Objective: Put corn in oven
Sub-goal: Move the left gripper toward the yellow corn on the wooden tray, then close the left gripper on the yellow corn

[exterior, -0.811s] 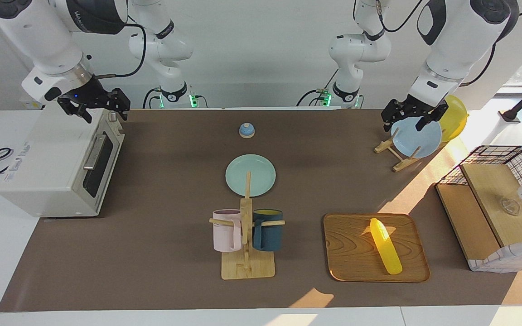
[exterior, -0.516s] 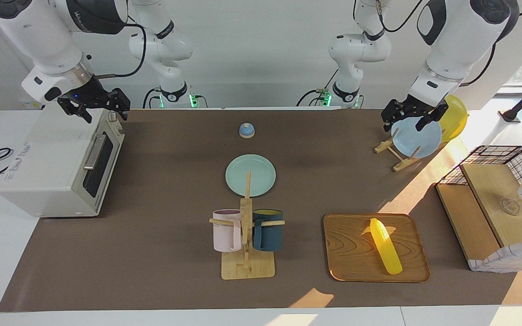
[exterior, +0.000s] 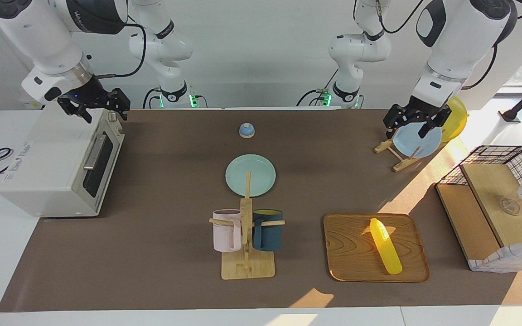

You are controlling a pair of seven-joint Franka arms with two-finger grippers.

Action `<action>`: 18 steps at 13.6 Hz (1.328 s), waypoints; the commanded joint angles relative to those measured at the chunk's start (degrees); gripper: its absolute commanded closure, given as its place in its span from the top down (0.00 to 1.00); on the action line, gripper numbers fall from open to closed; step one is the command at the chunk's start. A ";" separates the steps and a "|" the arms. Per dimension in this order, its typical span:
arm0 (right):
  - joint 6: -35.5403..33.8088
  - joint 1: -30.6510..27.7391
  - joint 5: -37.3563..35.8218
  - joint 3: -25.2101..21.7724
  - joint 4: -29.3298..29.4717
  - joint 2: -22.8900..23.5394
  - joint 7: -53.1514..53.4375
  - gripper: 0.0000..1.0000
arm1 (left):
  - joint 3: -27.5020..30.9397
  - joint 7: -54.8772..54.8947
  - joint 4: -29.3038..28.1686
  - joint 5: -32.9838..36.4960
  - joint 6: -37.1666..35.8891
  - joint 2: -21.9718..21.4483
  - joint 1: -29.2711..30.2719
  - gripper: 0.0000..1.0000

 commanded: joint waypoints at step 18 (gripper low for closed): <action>0.90 -0.68 1.23 0.29 -1.66 -1.29 0.81 1.00 | 0.46 7.77 21.40 2.65 24.37 40.52 0.51 1.00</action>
